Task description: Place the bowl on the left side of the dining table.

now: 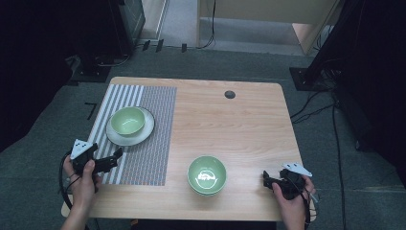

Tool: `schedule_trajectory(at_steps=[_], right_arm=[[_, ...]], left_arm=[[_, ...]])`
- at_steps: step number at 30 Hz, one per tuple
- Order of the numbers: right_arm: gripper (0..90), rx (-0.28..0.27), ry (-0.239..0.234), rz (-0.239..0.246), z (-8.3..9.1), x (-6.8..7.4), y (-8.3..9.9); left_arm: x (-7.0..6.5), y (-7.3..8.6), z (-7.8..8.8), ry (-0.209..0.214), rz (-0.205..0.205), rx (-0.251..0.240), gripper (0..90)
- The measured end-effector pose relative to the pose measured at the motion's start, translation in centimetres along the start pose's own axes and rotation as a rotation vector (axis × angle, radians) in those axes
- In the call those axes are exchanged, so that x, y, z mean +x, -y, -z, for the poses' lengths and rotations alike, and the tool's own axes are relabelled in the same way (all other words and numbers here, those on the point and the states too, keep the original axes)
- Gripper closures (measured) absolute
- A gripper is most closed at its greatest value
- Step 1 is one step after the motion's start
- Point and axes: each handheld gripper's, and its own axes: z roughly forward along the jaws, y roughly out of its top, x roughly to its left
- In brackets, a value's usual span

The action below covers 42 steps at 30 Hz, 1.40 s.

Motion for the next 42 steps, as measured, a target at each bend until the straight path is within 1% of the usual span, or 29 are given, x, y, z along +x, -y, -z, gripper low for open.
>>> schedule_trajectory(at_steps=[9,18,25,32,39,42], right_arm=[[1.9,0.000,0.000,0.000,0.0,0.0,0.0],[1.9,0.000,0.000,-0.001,0.0,0.0,0.0],[1.9,0.000,0.000,0.000,0.0,0.0,0.0],[1.9,0.000,0.000,0.000,0.0,0.0,0.0],[1.9,0.000,0.000,0.000,0.0,0.0,0.0],[1.9,0.000,0.000,0.000,0.0,0.0,0.0]], left_arm=[[0.7,1.3,0.7,-0.002,0.004,0.010,0.0],[1.5,2.5,1.3,-0.009,0.018,0.020,0.0],[1.8,3.3,1.8,-0.012,0.004,0.031,0.0],[2.3,4.2,2.2,-0.018,0.003,0.042,0.0],[2.8,4.9,2.4,-0.022,0.010,0.057,0.0],[2.9,5.1,2.6,-0.026,0.004,0.063,0.0]])
